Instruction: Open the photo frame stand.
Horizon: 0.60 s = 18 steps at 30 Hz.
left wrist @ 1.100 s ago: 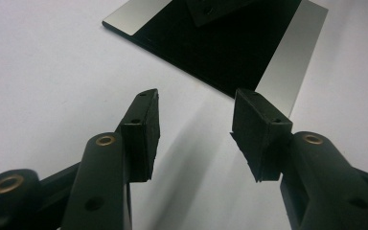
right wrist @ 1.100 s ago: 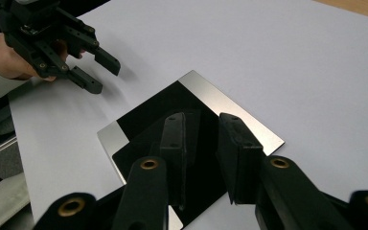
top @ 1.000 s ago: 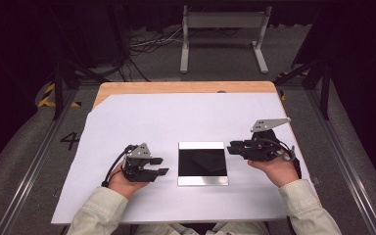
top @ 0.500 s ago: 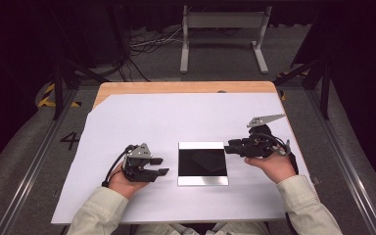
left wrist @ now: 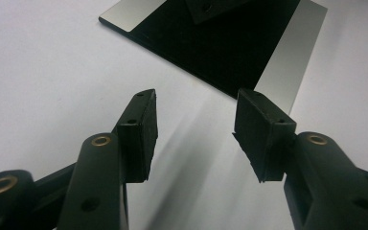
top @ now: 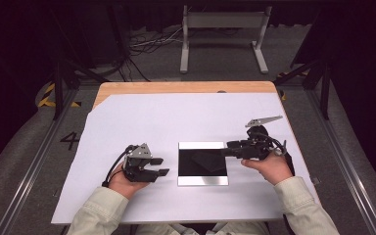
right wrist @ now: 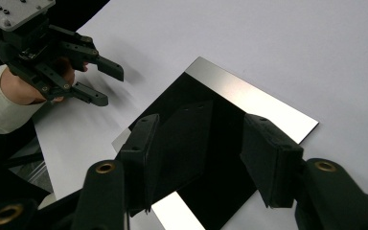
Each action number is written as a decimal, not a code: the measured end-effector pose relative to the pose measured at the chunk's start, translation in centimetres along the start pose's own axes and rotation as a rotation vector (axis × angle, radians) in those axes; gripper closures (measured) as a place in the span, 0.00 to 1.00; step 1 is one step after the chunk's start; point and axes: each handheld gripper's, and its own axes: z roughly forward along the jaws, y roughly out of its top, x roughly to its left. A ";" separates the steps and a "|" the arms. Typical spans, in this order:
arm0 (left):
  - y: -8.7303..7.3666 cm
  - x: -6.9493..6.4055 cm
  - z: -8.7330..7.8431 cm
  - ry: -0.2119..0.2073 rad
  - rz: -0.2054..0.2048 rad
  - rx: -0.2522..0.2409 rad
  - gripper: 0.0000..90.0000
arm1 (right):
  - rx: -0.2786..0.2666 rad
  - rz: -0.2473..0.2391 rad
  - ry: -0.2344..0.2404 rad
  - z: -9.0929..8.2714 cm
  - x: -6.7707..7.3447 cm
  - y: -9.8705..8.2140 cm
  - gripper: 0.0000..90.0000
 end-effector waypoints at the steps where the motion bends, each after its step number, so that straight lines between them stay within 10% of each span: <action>1: 0.0 0.0 0.0 0.001 0.000 0.000 0.56 | -0.001 0.006 0.006 0.1 0.0 -0.1 0.52; 18: 0.0 0.0 0.1 -0.002 0.004 0.002 0.56 | 0.024 0.059 0.066 2.2 -0.3 -1.6 0.46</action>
